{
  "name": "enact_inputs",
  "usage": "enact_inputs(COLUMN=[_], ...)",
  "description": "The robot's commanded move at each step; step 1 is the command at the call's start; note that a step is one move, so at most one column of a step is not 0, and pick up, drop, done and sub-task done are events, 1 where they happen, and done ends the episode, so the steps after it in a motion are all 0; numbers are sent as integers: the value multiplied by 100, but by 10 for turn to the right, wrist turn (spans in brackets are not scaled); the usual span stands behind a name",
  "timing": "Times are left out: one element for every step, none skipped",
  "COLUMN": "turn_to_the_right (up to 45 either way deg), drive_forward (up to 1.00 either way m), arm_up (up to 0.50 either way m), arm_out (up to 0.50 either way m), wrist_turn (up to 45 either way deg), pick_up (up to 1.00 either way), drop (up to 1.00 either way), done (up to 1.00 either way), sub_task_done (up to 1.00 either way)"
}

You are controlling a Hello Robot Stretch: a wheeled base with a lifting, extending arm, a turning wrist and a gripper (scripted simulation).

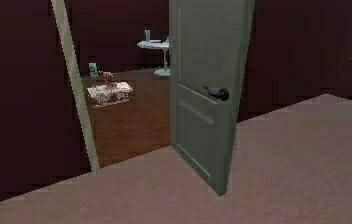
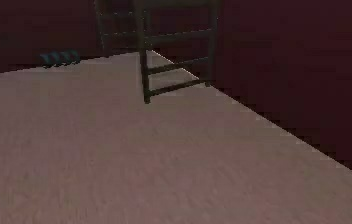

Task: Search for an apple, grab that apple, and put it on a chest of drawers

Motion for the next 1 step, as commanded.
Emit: enact_inputs(turn_to_the_right=[-120], drive_forward=[0], arm_up=[0], arm_out=[0], wrist_turn=[0], pick_up=[0], drop=[0], done=[0], sub_task_done=[0])
